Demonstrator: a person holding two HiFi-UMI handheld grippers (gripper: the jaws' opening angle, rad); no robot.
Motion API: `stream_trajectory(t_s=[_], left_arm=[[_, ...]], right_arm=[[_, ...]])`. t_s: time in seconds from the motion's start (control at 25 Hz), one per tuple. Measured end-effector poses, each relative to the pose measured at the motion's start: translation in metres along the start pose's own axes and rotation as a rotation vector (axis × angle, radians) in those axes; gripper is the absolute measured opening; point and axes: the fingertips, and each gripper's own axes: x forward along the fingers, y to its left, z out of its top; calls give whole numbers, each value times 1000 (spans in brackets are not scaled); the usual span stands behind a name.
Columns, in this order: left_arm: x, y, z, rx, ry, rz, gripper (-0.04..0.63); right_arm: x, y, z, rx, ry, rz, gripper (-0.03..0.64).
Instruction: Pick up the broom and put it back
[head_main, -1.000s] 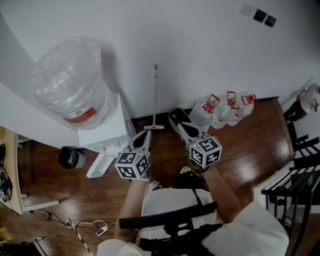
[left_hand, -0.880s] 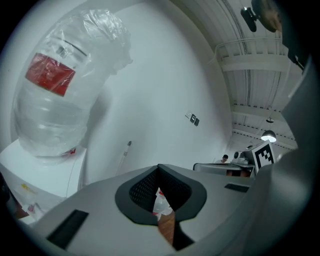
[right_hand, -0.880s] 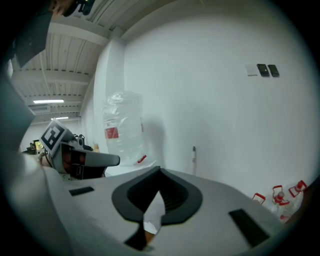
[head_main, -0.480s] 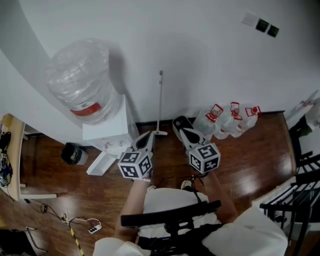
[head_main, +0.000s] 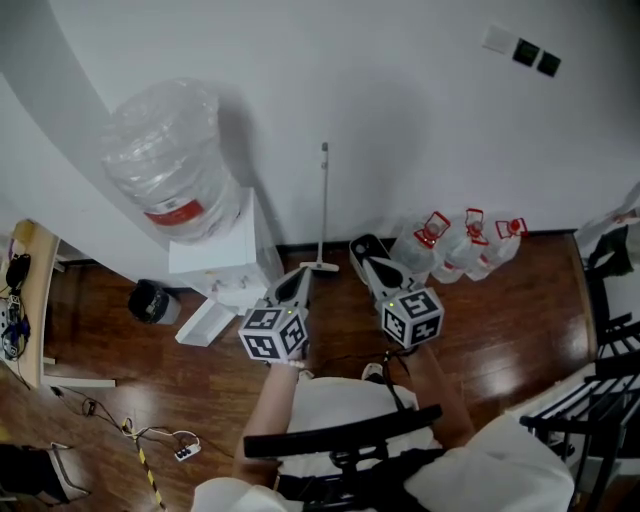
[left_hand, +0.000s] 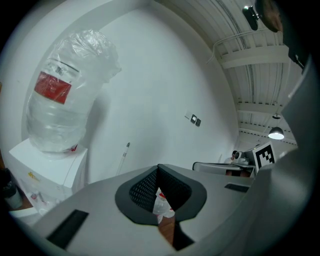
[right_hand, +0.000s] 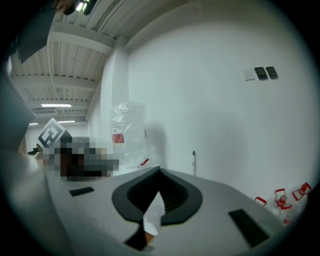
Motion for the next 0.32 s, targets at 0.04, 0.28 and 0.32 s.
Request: stream_trajectory(t_s=[0.04, 0.28, 0.32], left_arm=[[-1, -1, -1, 1, 1, 2, -3], [-7, -4, 0, 6, -3, 8, -3], [-9, -4, 0, 6, -3, 10, -3]], right_arm=[[-1, 1, -1, 1, 1, 3, 6], [-3, 7, -2, -1, 4, 15, 6], [-4, 8, -2, 0, 3, 16, 6]])
